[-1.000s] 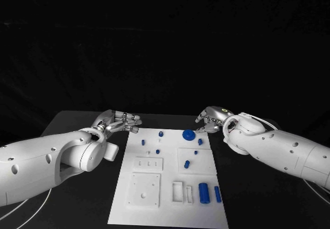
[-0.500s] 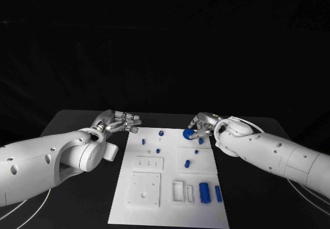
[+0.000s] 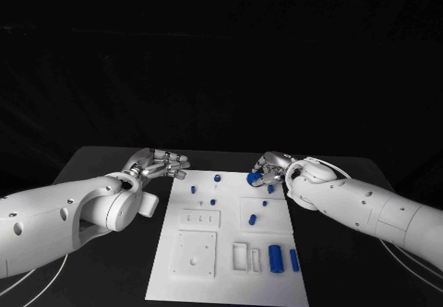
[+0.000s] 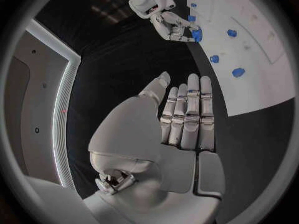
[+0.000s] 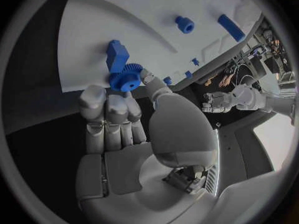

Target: Assemble the parts on the task board

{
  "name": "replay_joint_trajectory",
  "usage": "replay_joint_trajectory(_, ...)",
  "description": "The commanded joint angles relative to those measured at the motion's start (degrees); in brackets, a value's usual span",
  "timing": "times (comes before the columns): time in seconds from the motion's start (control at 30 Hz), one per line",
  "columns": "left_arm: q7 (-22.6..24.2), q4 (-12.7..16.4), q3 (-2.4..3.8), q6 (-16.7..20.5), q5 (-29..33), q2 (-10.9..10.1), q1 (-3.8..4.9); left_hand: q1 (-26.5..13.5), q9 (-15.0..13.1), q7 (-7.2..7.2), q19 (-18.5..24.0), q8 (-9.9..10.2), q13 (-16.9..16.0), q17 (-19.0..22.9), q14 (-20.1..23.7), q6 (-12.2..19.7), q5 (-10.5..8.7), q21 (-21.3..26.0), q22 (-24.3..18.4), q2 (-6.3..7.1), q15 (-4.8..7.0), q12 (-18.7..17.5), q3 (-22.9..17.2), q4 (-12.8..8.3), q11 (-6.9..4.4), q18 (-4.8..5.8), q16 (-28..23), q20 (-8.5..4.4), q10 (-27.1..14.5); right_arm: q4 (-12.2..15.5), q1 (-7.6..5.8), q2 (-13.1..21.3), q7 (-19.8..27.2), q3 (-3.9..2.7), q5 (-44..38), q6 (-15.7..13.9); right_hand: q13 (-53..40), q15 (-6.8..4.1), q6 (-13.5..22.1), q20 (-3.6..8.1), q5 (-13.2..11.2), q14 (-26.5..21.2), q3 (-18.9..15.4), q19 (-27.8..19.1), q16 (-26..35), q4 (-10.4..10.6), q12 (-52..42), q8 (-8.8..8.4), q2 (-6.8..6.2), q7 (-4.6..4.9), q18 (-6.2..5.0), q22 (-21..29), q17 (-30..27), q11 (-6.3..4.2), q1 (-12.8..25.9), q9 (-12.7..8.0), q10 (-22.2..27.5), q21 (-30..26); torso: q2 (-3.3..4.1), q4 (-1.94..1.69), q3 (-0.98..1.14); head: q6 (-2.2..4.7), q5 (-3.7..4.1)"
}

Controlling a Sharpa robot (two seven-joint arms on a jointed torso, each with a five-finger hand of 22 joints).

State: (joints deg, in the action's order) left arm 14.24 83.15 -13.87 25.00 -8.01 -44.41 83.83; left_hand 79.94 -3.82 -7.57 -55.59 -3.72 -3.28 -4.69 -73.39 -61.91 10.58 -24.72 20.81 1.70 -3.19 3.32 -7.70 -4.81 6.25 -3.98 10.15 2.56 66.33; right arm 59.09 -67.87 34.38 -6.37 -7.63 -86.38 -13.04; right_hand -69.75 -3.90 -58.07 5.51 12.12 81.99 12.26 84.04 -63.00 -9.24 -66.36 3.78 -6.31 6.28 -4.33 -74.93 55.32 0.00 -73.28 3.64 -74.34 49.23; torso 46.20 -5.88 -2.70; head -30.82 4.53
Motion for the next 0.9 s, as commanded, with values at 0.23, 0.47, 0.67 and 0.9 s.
replay_joint_trajectory(0.23, 0.0, 0.1, 0.04, -1.0, -0.4, 0.1, 0.06, 0.1, 0.0, -0.02, -0.4, 0.1, -0.1, 0.1, 0.3, 0.4, -0.35, 0.3, 0.2, -0.03, -0.33, 0.1, 0.6, 0.0, 0.07, -0.08, 0.0, -0.13, -0.3, -0.2, 0.04, 0.1, 0.4, -0.02, -0.2, 0.2, 0.0, 0.02, -0.1, -0.43, 0.1, 0.5, 1.3, 2.5, 0.3, -0.4, -0.2, -0.22, -0.12, 0.32, -0.69, -5.9, 0.2, 0.31, 0.7, 0.0, -0.2, 0.4, -0.09, 0.01, 0.08, 0.09, 0.04)
replay_joint_trajectory(0.47, -0.3, 0.0, 0.04, -1.0, -0.6, 0.1, 0.05, 0.1, 0.0, -0.02, -0.4, 0.1, -0.1, 0.1, 0.3, 0.4, -0.35, 0.3, 0.2, -0.03, -0.33, 0.1, 0.6, 0.0, 0.07, -0.08, 0.0, -0.13, -0.3, 0.1, 0.05, 0.5, 0.6, -0.02, 0.3, 0.4, 0.0, 0.02, 0.1, -0.42, 2.0, 0.5, 0.1, 2.5, 0.3, -0.6, -0.1, -0.23, -0.44, 0.31, -0.67, -5.9, 0.3, 0.31, 0.9, 0.0, -0.2, 0.5, -0.08, 0.07, 0.07, 0.08, 0.1)
replay_joint_trajectory(0.67, -0.4, -0.1, 0.04, -1.1, -0.6, 0.1, 0.05, 0.1, 0.0, -0.02, -0.4, 0.1, -0.1, 0.1, 0.3, 0.4, -0.35, 0.3, 0.2, -0.03, -0.33, 0.1, 0.6, 0.0, 0.07, -0.08, 0.0, -0.13, -0.3, 0.6, 0.17, 1.0, 1.2, -0.02, 1.7, -0.6, 0.4, 0.05, 2.6, -0.5, 6.2, 0.5, -3.6, 2.5, 0.4, 0.4, 0.3, -0.26, -0.22, 0.42, -0.88, -5.9, 0.3, 0.4, 0.7, -0.1, 0.1, 0.4, -0.09, 0.05, 0.08, 0.25, 0.3)
replay_joint_trajectory(0.9, -0.6, -0.2, 0.04, -1.3, -0.6, 0.0, 0.05, 0.1, 0.0, -0.02, -0.4, 0.1, -0.1, 0.1, 0.3, 0.4, -0.34, 0.3, 0.2, -0.05, -0.34, 0.0, 0.6, 0.0, 0.1, -0.09, 0.0, -0.13, -0.4, 1.6, 0.27, 1.6, 1.9, -0.02, 3.9, -1.8, 0.4, 0.06, 3.3, -0.52, 11.3, 0.5, -5.6, 2.6, 0.3, 1.2, 0.3, -0.33, 0.03, 0.49, -1.03, -5.9, 0.4, 0.38, 1.1, -0.2, 0.0, 0.5, -0.12, 0.02, 0.01, 0.44, 0.52)
